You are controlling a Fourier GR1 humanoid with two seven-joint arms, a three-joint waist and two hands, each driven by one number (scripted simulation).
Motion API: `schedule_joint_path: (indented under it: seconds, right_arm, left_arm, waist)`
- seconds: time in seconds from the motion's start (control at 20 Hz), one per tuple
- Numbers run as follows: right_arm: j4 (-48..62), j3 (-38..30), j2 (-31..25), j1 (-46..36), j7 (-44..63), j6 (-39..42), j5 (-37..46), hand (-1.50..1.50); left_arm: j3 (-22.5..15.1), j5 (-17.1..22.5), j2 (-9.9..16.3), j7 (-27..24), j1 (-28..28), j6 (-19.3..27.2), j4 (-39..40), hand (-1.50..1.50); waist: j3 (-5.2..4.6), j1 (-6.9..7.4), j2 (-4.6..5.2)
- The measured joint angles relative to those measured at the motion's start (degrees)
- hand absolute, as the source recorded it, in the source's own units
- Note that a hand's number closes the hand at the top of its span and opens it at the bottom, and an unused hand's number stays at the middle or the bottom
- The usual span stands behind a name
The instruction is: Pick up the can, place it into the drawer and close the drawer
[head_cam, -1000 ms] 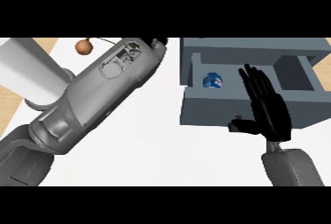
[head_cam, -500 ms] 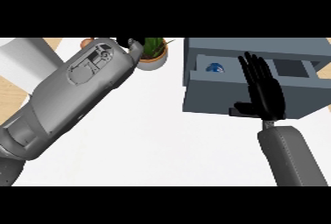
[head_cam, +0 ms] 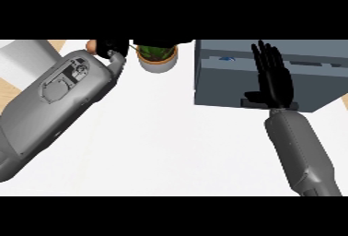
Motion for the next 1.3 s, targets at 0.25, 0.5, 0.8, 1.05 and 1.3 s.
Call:
schedule_joint_path:
  seconds: [0.25,0.5,0.8,1.05,1.3]
  right_arm:
    - [10.10,-2.52,-0.09,-7.31,1.37,-4.19,1.32,-1.50]
    - [18.64,-4.45,-0.26,-13.78,1.71,-7.24,1.58,-1.50]
    - [26.07,-5.79,-1.01,-19.99,2.08,-8.34,2.30,-1.50]
    - [30.41,-6.94,-1.87,-23.35,1.79,-7.60,1.99,-1.50]
    - [33.19,-7.86,-2.39,-25.21,0.55,-7.35,1.63,-1.50]
  left_arm:
    - [0.44,-0.68,2.34,1.39,2.82,-0.53,-3.76,-1.50]
    - [0.10,-1.96,3.69,2.18,6.46,-0.12,-8.20,-1.50]
    - [0.95,-2.87,5.28,1.24,10.57,-0.93,-11.54,-1.50]
    - [0.91,-3.87,4.91,0.42,13.54,-0.59,-13.54,-1.50]
    - [0.83,-4.69,4.92,-0.03,15.96,-0.58,-15.78,-1.50]
  waist:
    - [0.30,-0.06,0.51]
    - [0.62,0.33,0.87]
    - [0.65,0.61,1.34]
    - [0.83,0.56,1.70]
    - [0.91,0.61,1.88]
